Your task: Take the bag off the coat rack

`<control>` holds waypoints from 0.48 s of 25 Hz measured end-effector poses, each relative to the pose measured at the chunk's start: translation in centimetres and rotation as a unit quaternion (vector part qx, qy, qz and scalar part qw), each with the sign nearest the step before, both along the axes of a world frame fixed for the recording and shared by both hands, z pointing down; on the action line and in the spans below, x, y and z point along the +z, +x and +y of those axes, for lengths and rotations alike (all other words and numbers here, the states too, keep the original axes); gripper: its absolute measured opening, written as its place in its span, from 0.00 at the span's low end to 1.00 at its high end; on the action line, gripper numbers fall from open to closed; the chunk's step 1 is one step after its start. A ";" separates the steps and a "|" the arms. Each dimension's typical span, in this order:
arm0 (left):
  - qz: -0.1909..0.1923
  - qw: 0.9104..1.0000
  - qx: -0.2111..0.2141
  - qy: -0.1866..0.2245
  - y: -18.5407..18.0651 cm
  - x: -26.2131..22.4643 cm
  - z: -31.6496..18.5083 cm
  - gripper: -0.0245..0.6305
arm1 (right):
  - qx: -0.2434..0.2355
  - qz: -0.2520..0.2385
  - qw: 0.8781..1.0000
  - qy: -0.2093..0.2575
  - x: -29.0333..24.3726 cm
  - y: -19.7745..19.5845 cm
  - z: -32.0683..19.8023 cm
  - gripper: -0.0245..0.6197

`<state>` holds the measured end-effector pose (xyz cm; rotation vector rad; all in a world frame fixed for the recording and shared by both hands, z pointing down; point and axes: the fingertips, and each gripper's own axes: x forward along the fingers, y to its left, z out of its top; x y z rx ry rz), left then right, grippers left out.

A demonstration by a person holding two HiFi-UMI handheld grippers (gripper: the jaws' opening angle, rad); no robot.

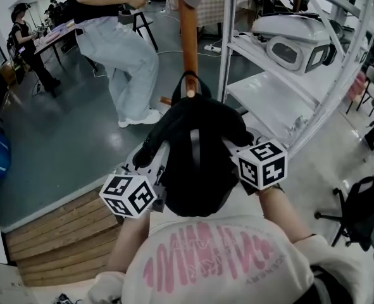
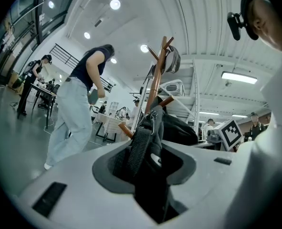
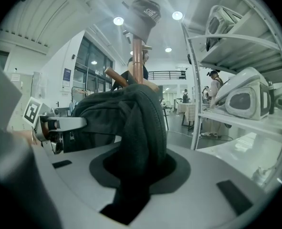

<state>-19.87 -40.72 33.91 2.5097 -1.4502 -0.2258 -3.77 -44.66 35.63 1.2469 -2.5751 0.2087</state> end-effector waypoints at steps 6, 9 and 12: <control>-0.002 1.000 0.002 0.006 0.1 -0.6 0.8 0.23 | 0.002 -0.003 1.000 0.003 -0.5 0.1 0.8 0.20; -0.003 1.000 0.002 0.009 -0.1 -0.9 1.4 0.23 | 0.002 -0.004 1.000 0.005 -0.8 -0.1 1.5 0.20; -0.003 1.000 0.003 0.011 -0.1 -1.0 1.9 0.23 | 0.003 -0.005 1.000 0.006 -0.9 0.0 2.1 0.20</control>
